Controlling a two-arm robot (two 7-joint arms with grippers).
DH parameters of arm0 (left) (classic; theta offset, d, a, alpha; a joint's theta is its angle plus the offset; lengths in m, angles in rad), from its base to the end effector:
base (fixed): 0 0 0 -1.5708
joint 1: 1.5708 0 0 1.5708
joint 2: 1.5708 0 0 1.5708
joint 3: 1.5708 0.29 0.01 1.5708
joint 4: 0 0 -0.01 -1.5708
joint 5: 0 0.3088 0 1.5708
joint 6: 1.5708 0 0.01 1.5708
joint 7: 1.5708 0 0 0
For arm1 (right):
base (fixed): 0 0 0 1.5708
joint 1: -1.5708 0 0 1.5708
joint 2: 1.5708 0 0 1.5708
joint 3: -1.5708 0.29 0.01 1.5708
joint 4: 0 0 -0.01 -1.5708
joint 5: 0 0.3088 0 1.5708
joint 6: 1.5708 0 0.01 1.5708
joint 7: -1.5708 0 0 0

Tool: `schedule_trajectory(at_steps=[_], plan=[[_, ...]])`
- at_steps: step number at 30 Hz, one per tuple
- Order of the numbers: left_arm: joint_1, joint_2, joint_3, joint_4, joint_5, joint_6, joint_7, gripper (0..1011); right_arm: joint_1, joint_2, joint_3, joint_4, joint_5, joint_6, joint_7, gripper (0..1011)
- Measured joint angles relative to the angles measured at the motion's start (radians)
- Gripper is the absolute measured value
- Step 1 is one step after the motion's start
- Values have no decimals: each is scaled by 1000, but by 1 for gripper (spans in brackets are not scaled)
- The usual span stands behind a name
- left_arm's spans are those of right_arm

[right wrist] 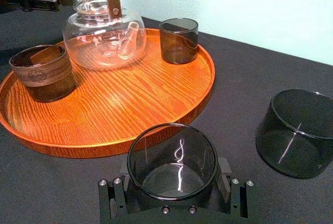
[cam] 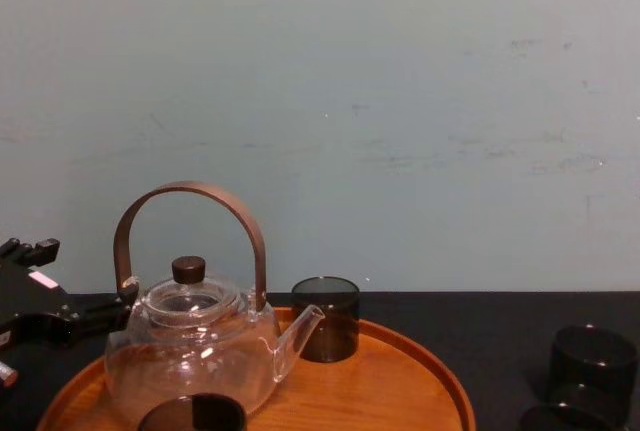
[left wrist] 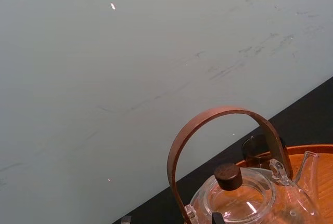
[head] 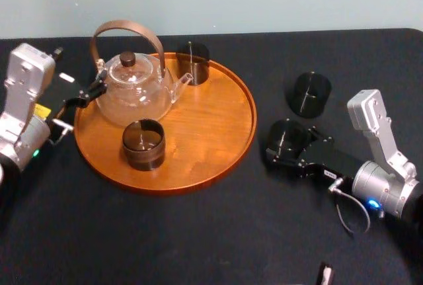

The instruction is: Pick up the glass from the table and place it on the tray.

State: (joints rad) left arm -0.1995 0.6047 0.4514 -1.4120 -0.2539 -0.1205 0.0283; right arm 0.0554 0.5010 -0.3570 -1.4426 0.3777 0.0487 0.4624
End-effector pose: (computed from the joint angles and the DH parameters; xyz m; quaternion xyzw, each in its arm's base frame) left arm 0.3581 0.0827 -0.3023 0.1415 -0.1325 0.5799 0.7913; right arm 0.3234 -0.0641 -0.3364 -0.1349 0.0684 -0.4055 0.9015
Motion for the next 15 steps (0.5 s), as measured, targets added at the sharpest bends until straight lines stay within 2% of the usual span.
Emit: schedule_trajectory(at_steps=[15], plan=[[0, 0, 0, 0, 0, 0, 0, 1001, -1, 0, 0, -1, 1, 1, 0, 1002]])
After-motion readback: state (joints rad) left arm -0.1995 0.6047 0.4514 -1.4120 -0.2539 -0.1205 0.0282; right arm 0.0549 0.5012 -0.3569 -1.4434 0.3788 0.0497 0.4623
